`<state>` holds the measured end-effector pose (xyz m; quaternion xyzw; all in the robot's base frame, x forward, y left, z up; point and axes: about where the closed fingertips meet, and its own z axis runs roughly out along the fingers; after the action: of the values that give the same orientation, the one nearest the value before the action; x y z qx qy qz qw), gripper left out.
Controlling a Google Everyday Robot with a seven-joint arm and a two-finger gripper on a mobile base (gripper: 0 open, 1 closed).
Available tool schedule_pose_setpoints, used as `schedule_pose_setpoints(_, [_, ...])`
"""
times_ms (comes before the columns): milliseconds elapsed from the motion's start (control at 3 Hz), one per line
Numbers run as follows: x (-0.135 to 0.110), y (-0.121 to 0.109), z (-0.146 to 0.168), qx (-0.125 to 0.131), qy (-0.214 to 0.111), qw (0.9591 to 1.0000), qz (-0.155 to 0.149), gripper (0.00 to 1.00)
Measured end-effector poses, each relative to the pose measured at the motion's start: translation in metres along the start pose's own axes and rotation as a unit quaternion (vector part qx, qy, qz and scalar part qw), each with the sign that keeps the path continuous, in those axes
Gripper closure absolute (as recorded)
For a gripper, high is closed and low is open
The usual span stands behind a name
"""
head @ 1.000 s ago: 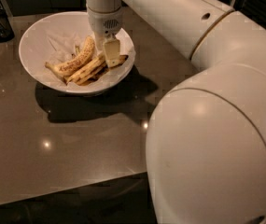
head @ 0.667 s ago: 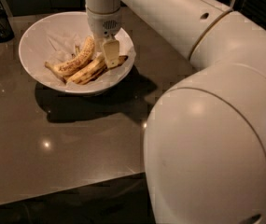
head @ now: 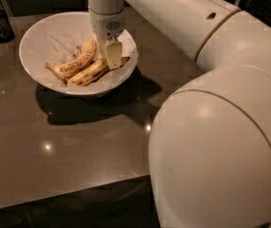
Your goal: Pick banana from white bowl
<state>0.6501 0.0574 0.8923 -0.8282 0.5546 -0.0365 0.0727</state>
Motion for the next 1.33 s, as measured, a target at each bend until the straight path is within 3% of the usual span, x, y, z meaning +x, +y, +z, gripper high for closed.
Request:
schedule_pose_setpoints(333, [0.000, 0.000, 0.000, 0.000, 0.000, 1.0000, 0.000, 1.00])
schedule_pose_setpoints(1000, [0.000, 0.000, -0.002, 0.000, 0.000, 1.0000, 0.000, 1.00])
schedule_pose_setpoints(1333, [0.001, 0.015, -0.024, 0.037, -0.023, 0.9989, 0.019, 1.00])
